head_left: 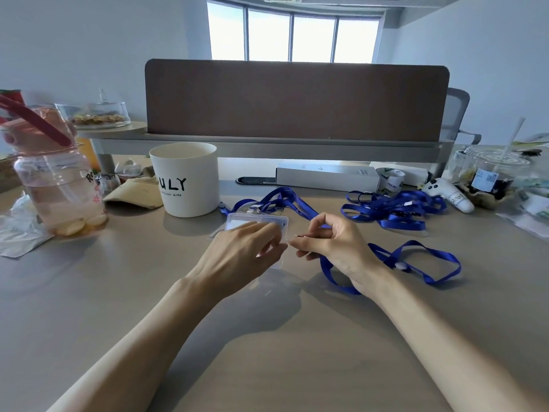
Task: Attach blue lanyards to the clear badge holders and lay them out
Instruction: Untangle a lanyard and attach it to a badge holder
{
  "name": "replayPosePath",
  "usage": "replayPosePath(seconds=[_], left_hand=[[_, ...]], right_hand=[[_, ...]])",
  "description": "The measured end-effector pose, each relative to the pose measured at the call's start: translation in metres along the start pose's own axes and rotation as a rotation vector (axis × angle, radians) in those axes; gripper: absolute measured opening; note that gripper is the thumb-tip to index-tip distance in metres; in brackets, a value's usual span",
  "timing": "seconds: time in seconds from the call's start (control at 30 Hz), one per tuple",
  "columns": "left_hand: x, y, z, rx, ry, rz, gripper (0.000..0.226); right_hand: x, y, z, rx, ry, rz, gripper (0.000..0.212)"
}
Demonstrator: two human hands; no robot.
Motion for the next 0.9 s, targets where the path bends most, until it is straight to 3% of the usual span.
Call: replayPosePath(seconds=[0.2,0.3,0.63,0.9], left_hand=[[-0.003,-0.01,0.003,-0.046,-0.004,0.008,0.031],[0.0,-0.012,0.003,-0.063,-0.006,0.036,0.026],[-0.001,-0.015,0.004,-0.057,0.033,0.049,0.018],[-0.003,-0.021,0.006,-0.094,0.035,0.104,0.028]], right_hand=[[-0.005,-0.007,0.004,-0.053,0.047,0.03,0.045],[-0.009,-0.01,0.005,-0.096,0.067,0.002,0.049],[-0.017,-0.016,0.008,-0.122,0.122,-0.02,0.054],[-0.017,-0.015,0.008,-0.132,0.137,-0.003,0.054]])
Point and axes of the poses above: each hand's wrist, its own z-axis away from the middle knuckle, its own y-axis out of the back of the hand, x = y × z, the point moved 10 cm from there along -z, towards the middle knuckle, and after that the axes turned 9 degrees about -z, right-handed, at the moved point
